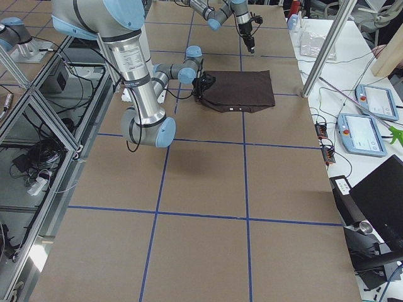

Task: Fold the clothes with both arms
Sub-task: 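Bring the left gripper to the shirt's near corner beside the right gripper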

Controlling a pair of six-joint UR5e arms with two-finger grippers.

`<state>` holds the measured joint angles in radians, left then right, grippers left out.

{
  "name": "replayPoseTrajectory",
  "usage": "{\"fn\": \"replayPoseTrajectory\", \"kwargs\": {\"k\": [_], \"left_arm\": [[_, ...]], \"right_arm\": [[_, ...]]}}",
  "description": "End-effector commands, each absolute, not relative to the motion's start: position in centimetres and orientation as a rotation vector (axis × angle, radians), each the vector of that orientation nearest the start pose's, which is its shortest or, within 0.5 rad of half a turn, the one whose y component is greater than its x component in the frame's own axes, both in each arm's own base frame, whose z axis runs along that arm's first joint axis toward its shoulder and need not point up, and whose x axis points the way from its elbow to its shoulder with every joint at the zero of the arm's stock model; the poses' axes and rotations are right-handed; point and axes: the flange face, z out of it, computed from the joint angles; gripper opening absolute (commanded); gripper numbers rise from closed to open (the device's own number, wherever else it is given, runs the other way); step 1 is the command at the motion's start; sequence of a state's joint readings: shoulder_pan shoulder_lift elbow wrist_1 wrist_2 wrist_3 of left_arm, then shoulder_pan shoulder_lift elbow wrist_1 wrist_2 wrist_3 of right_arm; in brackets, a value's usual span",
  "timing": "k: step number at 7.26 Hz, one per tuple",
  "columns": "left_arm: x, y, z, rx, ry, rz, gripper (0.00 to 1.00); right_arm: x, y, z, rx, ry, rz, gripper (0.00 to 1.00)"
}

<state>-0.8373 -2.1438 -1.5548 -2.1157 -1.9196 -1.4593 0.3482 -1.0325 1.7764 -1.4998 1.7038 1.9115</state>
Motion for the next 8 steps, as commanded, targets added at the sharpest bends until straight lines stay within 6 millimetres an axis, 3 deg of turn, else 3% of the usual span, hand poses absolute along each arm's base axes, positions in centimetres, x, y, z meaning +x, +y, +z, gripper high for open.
{"fn": "replayPoseTrajectory", "kwargs": {"k": [1,2,3,4,5,8], "left_arm": [[38.9,-54.3,26.2,0.157,1.169,-0.507,0.53],[40.6,-50.0,28.2,0.100,1.162,-0.519,0.54],[40.7,-47.3,29.0,0.100,1.160,-0.533,0.55],[41.7,-43.2,30.7,0.042,1.147,-0.525,0.57],[43.4,-40.7,32.1,0.023,1.121,-0.518,0.57],[47.6,-35.7,32.6,-0.055,1.106,-0.520,0.57]], "right_arm": [[-55.7,-33.1,25.0,-0.126,-0.848,0.598,0.00],[-55.4,-33.0,24.6,-0.126,-0.859,0.597,0.00],[-55.2,-33.0,24.4,-0.125,-0.864,0.597,0.00],[-55.3,-32.9,24.5,-0.125,-0.862,0.595,0.00],[-55.2,-33.0,24.3,-0.126,-0.867,0.595,0.00],[-54.9,-32.9,23.9,-0.126,-0.876,0.593,0.00]]}}
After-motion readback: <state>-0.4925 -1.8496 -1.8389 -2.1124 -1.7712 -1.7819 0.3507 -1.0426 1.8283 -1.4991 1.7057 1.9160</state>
